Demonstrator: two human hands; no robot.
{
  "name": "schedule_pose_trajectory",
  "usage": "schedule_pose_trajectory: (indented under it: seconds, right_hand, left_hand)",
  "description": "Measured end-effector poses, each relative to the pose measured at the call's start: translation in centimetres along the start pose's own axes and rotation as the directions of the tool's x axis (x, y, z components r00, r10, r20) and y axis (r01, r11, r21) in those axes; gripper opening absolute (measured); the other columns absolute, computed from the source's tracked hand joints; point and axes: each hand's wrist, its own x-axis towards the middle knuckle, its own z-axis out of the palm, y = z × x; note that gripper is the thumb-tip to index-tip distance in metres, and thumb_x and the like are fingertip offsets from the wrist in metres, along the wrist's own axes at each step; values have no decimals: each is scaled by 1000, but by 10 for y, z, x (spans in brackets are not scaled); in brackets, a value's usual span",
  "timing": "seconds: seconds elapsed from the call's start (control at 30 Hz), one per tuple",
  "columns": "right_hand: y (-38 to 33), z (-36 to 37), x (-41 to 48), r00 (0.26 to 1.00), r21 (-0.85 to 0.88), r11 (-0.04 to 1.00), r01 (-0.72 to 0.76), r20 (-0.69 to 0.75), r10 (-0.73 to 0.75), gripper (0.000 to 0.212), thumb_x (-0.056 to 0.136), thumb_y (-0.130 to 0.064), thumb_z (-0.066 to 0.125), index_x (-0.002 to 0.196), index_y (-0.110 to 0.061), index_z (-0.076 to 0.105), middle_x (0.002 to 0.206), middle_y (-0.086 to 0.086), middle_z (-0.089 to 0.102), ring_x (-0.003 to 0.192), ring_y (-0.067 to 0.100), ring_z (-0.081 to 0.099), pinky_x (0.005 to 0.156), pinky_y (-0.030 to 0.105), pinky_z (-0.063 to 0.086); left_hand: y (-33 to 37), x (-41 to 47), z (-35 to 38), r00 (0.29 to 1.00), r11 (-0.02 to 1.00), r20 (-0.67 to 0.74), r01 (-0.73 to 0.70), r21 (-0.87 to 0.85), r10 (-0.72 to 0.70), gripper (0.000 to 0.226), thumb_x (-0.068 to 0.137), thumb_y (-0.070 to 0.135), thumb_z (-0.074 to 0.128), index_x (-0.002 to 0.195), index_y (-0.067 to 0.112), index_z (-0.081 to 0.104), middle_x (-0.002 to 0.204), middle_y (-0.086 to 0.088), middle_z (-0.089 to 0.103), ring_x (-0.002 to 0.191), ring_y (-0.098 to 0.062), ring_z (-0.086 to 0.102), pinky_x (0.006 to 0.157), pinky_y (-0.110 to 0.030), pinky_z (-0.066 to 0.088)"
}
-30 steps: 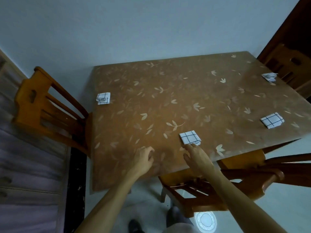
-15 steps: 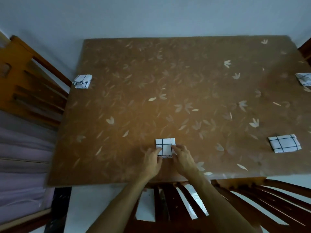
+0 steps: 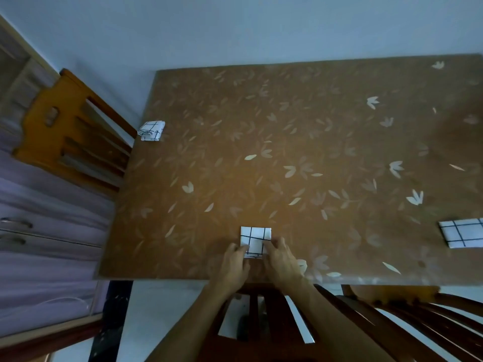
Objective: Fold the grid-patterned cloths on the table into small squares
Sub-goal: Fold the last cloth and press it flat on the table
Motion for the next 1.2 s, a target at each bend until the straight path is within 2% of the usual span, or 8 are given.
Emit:
schedule_pose_trajectory:
  seconds: [0.07,0.2,0.33,0.57,0.77,0.97,1.1,1.2]
  right_hand:
    - [-2,-6,-3,1000,-12,1000,-21,1,21,46,97,-20,51,142,-16,44,138,11,41,122,31,50,100,37,48]
    - [-3,-17,-22,995,-37,997,-61,-77,58,41,96,-33,53,135,-29,46,132,3,44,121,26,51,91,48,53]
    - [-2,-25,-43,995,-100,993,-62,-87,54,41,96,-26,54,135,-17,49,130,9,51,116,28,53,96,38,50]
    - [-3,-37,-91,974,-98,988,-122,-203,100,39,101,-23,45,138,-15,51,133,11,53,120,29,54,97,40,48]
    - [17,-43,-122,960,-36,990,-137,-249,124,37,101,-21,43,136,-14,54,135,12,53,121,30,53,100,42,48]
    - [61,-54,-154,944,21,987,-160,-290,159,38,102,-25,41,136,-13,54,132,12,55,116,30,55,97,41,49]
    - [105,-69,-176,929,51,983,-179,-320,186,37,102,-26,44,135,-14,55,132,12,56,115,30,58,96,39,49]
    - [145,-80,-191,917,80,981,-179,-348,195,36,103,-26,42,134,-17,56,133,9,57,113,27,59,95,36,52]
  left_hand:
    - [-1,-4,-2,1000,1000,-9,-20,-16,20,46,101,14,46,147,16,44,138,-7,46,129,-23,49,104,-28,39]
    - [-4,-17,-8,997,998,-45,-64,6,64,43,102,13,46,145,15,45,137,-7,47,132,-23,46,104,-28,37]
    - [-7,-25,-11,990,992,-53,-127,25,128,43,99,14,50,142,15,49,135,-6,51,130,-24,48,104,-32,41]
    - [5,-37,-11,972,974,-76,-220,54,224,41,96,6,54,136,11,54,133,-10,53,129,-26,48,103,-28,38]
    - [28,-45,-5,948,945,-64,-302,130,312,33,93,14,55,125,19,61,125,-6,59,119,-27,57,92,-35,46]
    - [70,-53,15,919,893,-6,-382,239,395,30,97,23,54,126,25,59,121,0,61,114,-21,61,89,-37,51]
    - [111,-57,38,904,870,17,-416,264,427,20,99,30,53,116,26,63,111,0,64,102,-21,65,84,-40,56]
    - [146,-58,60,902,860,49,-424,282,429,25,95,22,56,119,26,63,114,-1,63,105,-24,65,88,-42,55]
